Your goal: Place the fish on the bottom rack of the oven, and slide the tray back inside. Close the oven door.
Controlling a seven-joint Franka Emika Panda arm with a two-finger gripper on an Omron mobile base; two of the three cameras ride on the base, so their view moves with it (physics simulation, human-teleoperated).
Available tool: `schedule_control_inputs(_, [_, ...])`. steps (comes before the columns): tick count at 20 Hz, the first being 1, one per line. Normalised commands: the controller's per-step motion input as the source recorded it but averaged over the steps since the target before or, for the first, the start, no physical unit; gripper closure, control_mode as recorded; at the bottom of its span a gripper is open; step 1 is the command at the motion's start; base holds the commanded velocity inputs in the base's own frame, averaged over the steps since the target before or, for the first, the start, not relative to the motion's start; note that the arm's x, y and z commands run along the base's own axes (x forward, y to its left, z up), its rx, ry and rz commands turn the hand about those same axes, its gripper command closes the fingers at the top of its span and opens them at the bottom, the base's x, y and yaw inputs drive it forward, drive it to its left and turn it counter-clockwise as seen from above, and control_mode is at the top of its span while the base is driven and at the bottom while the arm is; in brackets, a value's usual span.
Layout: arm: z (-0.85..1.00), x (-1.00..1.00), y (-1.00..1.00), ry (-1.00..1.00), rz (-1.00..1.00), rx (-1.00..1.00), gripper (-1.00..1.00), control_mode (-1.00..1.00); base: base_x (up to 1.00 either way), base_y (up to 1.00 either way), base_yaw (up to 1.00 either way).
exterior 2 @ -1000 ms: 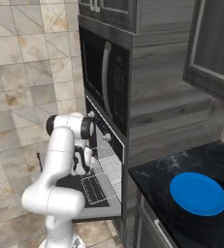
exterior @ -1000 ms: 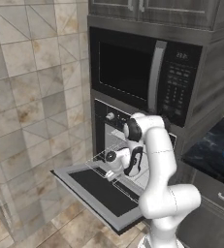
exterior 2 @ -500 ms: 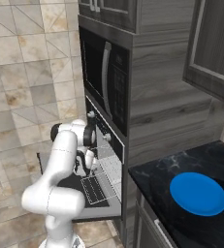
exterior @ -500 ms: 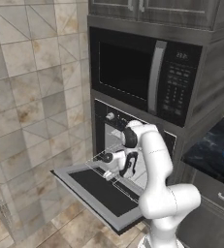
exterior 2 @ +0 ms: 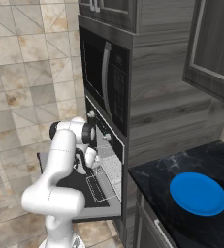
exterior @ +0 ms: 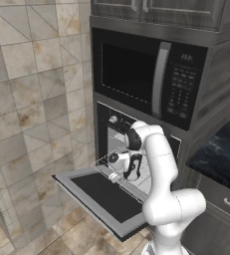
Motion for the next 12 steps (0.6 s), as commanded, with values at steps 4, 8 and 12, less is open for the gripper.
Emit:
schedule_control_inputs(4, [0.65, -0.90, 0.23, 0.00, -0.05, -0.01, -1.00, -1.00, 0.00, 0.00, 0.00])
schedule_control_inputs(8, [0.65, -0.93, 0.34, 0.00, -0.04, -0.05, -1.00, -1.00, 0.00, 0.00, 0.00])
schedule_control_inputs(12, [0.71, -0.75, 0.33, 0.00, -0.09, 0.00, -1.00, -1.00, 0.00, 0.00, 0.00])
